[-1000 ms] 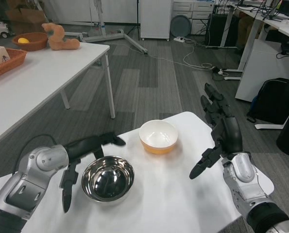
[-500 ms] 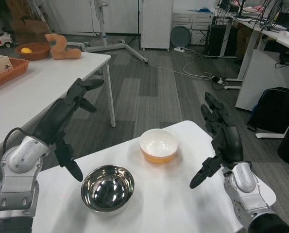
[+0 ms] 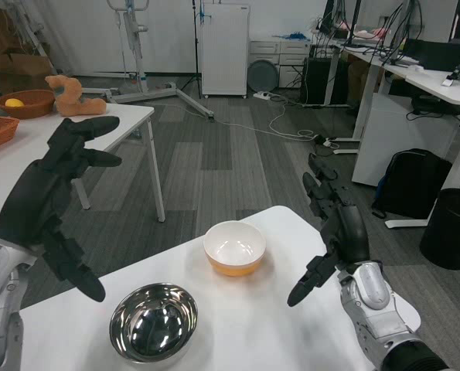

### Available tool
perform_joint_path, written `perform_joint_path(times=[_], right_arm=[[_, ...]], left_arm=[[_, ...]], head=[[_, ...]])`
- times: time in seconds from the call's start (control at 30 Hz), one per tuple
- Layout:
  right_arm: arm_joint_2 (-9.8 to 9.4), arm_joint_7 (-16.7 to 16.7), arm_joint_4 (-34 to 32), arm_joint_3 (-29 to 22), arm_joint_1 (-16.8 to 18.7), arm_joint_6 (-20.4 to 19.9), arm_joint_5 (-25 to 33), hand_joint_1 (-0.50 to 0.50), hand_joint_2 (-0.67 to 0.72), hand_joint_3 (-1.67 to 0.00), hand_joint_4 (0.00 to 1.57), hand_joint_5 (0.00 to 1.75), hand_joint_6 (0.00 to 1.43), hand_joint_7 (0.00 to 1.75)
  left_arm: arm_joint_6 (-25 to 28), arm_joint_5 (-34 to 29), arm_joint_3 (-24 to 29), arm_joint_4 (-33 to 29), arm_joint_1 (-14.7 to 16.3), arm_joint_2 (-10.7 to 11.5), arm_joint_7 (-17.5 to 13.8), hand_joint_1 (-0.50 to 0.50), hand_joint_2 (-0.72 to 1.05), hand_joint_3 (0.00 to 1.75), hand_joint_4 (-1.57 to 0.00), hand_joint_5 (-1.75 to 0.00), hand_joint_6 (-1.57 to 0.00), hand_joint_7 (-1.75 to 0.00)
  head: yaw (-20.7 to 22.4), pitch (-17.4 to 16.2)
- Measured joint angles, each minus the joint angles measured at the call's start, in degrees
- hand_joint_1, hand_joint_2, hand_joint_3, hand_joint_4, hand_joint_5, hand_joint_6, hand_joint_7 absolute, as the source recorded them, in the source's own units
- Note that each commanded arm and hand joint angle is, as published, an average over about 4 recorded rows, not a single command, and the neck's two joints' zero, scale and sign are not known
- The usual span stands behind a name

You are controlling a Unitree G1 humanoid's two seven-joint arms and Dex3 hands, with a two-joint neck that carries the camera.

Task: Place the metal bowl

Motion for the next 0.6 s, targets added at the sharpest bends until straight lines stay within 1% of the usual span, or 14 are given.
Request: perform_joint_path(times=[0.07, 0.13, 0.23, 0.3, 0.37, 0.5, 0.6], right_arm=[[0.06, -0.06, -0.79, -0.23, -0.04, 0.01, -0.59, -0.29, 0.6, 0.0, 0.0, 0.0, 0.0, 0.17], [0.28, -0.12, -1.41, -0.52, -0.18, 0.01, -1.21, -0.29, 0.6, 0.0, 0.0, 0.0, 0.0, 0.16], [0.94, -0.14, -2.18, -1.14, -0.33, 0.03, -2.27, -0.29, 0.6, 0.0, 0.0, 0.0, 0.0, 0.14], [1.41, -0.14, -2.9, -1.5, -0.36, 0.04, -3.03, -0.29, 0.6, 0.0, 0.0, 0.0, 0.0, 0.17], [1.93, -0.19, -3.46, -1.84, -0.39, 0.1, -3.86, -0.29, 0.6, 0.0, 0.0, 0.0, 0.0, 0.21], [2.76, -0.4, -4.81, -2.69, -0.4, 0.37, -5.74, -0.29, 0.6, 0.0, 0.0, 0.0, 0.0, 0.19], [3.42, -0.59, -5.84, -3.49, -0.5, 0.71, -7.44, -0.29, 0.6, 0.0, 0.0, 0.0, 0.0, 0.21]], left_arm=[[0.07, -0.16, 0.17, 0.01, 0.0, 0.53, 0.0, -0.5, -0.41, 0.22, 0.0, -1.23, 0.0, -0.91], [0.08, -0.6, 0.25, 0.12, -0.01, 0.84, 0.0, -0.5, -0.41, 0.17, 0.0, -1.23, 0.0, -0.91], [0.05, -1.57, 0.43, 0.58, -0.01, 1.03, -0.01, -0.5, -0.37, 0.17, 0.0, -1.23, 0.0, -0.91], [-0.01, -2.36, 0.7, 0.8, -0.01, 1.19, -0.01, -0.5, -0.37, 0.17, 0.0, -1.23, 0.0, -0.91], [-0.22, -2.88, 1.32, 0.9, -0.01, 1.29, -0.01, -0.5, -0.37, 0.17, 0.0, -1.23, 0.0, -0.91], [-0.48, -3.27, 3.1, 1.17, 0.01, 1.78, -0.02, -0.5, -0.37, 0.17, 0.0, -1.23, 0.0, -0.91], [-0.9, -4.01, 4.03, 2.06, 0.02, 2.6, -0.01, -0.5, -0.37, 0.17, 0.0, -1.23, 0.0, -0.96]], head=[[-0.33, 0.0], [-0.58, -0.01], [-0.71, 0.04], [-0.57, 0.44], [-0.35, 1.13], [-0.18, 3.04], [-0.16, 4.12]])
